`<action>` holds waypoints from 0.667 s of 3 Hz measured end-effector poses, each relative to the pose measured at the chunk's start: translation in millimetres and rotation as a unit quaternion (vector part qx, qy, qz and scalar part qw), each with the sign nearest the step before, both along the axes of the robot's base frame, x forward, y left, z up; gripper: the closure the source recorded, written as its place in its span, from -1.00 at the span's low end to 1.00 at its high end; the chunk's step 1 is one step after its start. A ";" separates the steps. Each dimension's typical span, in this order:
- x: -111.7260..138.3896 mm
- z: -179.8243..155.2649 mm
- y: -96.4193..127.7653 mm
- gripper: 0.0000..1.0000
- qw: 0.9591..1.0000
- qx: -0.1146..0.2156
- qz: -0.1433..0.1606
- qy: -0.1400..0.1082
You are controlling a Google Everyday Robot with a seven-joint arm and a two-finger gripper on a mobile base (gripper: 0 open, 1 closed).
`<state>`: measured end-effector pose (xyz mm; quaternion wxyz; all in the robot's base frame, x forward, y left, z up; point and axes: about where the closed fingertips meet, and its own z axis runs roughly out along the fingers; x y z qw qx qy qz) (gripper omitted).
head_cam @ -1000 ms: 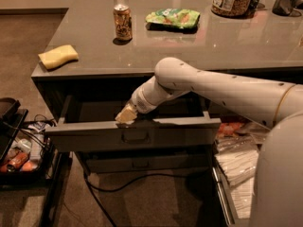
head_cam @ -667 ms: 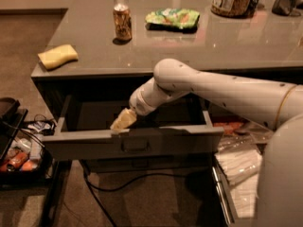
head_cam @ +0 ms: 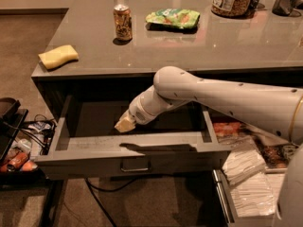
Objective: Open top drawer
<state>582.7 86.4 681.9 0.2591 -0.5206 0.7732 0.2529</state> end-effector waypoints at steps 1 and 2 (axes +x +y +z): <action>-6.2 1.7 2.6 0.00 1.000 -0.005 0.003 -0.002; -6.2 1.7 2.7 -0.46 1.000 -0.005 0.003 -0.002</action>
Offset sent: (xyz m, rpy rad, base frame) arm -0.0052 0.0022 0.0014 -0.0081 -0.0031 0.0050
